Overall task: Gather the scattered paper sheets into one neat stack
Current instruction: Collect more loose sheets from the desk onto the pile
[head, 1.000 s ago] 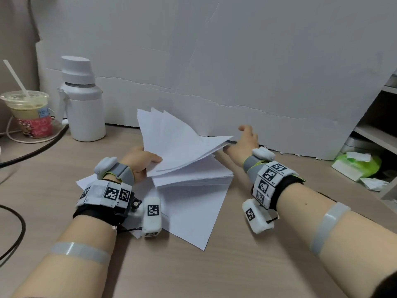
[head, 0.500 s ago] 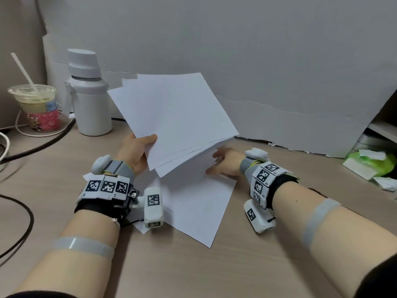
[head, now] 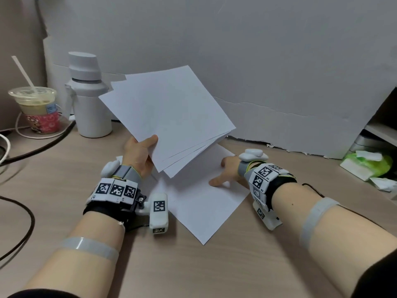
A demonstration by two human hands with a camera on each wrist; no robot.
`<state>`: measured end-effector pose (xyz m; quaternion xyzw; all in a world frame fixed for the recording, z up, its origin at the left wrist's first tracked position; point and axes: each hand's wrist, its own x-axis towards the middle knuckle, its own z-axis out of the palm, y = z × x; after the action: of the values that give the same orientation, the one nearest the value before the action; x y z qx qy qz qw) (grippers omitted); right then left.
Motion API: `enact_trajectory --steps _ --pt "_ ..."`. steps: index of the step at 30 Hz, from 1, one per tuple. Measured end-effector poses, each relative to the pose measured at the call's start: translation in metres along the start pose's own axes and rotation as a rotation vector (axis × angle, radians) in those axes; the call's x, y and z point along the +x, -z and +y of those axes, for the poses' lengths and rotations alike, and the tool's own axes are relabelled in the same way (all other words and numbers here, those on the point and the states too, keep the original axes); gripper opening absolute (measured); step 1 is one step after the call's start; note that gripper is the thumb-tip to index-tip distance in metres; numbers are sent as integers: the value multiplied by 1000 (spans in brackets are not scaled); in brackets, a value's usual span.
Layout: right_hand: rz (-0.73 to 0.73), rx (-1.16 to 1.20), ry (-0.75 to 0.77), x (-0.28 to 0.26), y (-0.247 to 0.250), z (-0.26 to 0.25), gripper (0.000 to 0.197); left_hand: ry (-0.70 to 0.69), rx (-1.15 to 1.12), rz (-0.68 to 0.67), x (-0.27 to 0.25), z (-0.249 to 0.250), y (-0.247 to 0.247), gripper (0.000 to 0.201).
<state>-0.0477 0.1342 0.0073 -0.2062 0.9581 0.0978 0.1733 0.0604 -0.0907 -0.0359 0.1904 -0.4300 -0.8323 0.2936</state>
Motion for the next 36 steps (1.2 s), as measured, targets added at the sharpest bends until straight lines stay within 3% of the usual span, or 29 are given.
enact_trajectory --steps 5,10,18,23,30,33,36 --pt "-52 6 -93 -16 -1 28 74 4 24 19 -9 -6 -13 30" --pt "-117 -55 -181 -32 -1 57 76 59 48 -28 -25 -15 -34 25" --pt "-89 -91 -164 -42 -9 89 53 62 39 10 -45 -39 -67 24" --pt "79 23 -248 -37 -13 112 69 53 79 18 -51 -52 -75 23" --pt "-2 124 -454 -31 -20 122 99 62 36 8 -50 -52 -67 20" --pt "-26 248 -380 -30 -19 122 89 51 21 -2 -52 -51 -69 20" --pt "-192 388 -484 -35 -13 114 81 54 15 -10 -55 -52 -70 20"
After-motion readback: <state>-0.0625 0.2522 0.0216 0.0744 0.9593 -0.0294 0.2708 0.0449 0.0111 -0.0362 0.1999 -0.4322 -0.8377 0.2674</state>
